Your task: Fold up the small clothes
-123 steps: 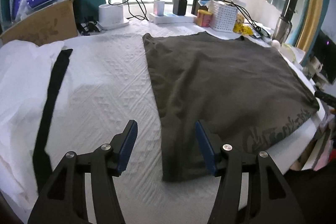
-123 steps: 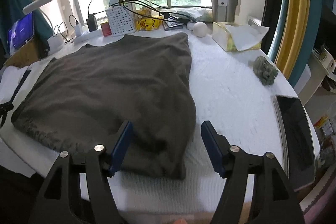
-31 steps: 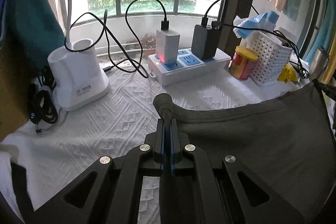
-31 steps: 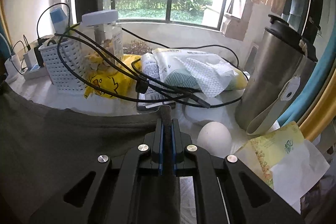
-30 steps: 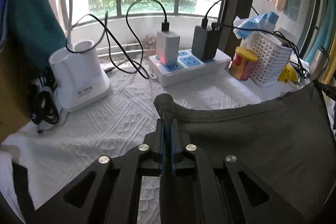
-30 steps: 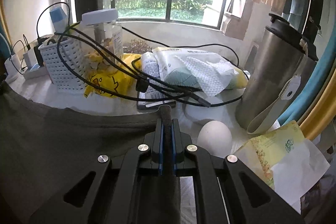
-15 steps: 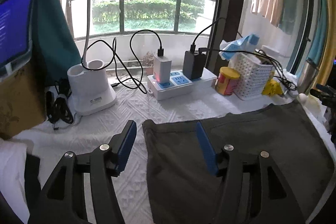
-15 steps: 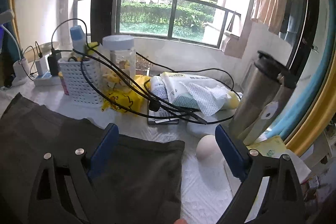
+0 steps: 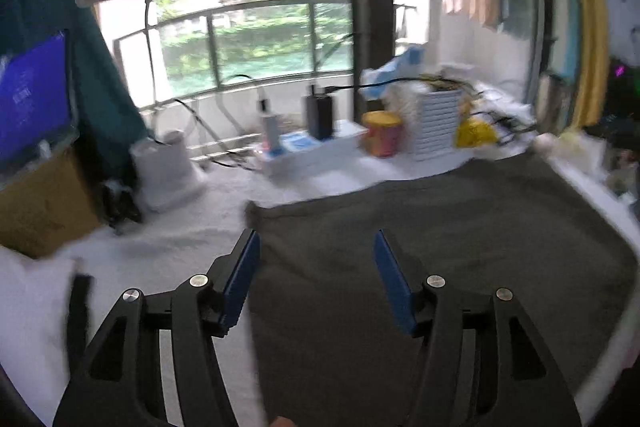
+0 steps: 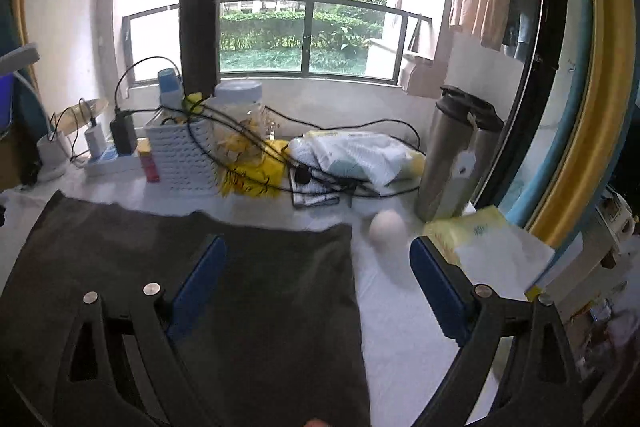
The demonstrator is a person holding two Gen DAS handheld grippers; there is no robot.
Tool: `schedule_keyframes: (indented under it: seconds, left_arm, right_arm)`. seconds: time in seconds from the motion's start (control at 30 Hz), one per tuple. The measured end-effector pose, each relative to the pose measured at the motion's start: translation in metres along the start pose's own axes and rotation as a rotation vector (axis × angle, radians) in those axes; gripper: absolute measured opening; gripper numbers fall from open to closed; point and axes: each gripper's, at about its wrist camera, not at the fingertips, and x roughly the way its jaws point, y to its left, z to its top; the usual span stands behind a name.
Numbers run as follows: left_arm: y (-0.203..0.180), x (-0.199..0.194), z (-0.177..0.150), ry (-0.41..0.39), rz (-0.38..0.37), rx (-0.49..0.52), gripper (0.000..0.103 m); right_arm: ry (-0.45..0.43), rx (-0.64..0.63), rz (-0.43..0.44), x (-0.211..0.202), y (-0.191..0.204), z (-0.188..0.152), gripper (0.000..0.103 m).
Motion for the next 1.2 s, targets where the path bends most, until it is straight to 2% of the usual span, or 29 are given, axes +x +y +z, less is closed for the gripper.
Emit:
schedule_keyframes:
  seconds: [0.1,0.23,0.37,0.5,0.6,0.77,0.97,1.07,1.2]
  left_arm:
    - [-0.009,-0.010,-0.011,-0.002,-0.048,-0.035,0.063]
    - [-0.020,-0.016,-0.027,0.056,-0.123,-0.051,0.063]
    - [-0.032,-0.024,-0.043,0.091,-0.109,-0.005,0.063]
    - [-0.036,-0.037,-0.058,0.099,-0.164,-0.017,0.063]
    - [-0.043,-0.045,-0.066,0.105,-0.175,0.005,0.063]
    - [-0.050,-0.052,-0.079,0.141,-0.144,0.038,0.063]
    - [-0.057,-0.057,-0.086,0.150,-0.181,-0.002,0.063]
    - [-0.063,-0.060,-0.086,0.138,-0.190,-0.016,0.063]
    - [-0.066,-0.060,-0.084,0.131,-0.181,-0.033,0.063]
  right_arm:
    - [0.022,0.020,0.012,-0.010,0.004,-0.013,0.093]
    - [0.044,0.027,0.020,-0.024,0.013,-0.032,0.093]
    - [0.061,0.034,0.012,-0.037,0.019,-0.049,0.093]
    - [0.096,-0.010,0.010,-0.047,0.027,-0.068,0.093]
    - [0.123,-0.052,-0.013,-0.055,0.028,-0.082,0.093]
    - [0.169,-0.041,-0.015,-0.068,0.020,-0.113,0.093]
    - [0.200,0.064,0.047,-0.082,0.008,-0.153,0.093]
    - [0.215,0.139,0.062,-0.088,0.000,-0.171,0.102]
    - [0.240,0.264,0.090,-0.096,-0.015,-0.192,0.102]
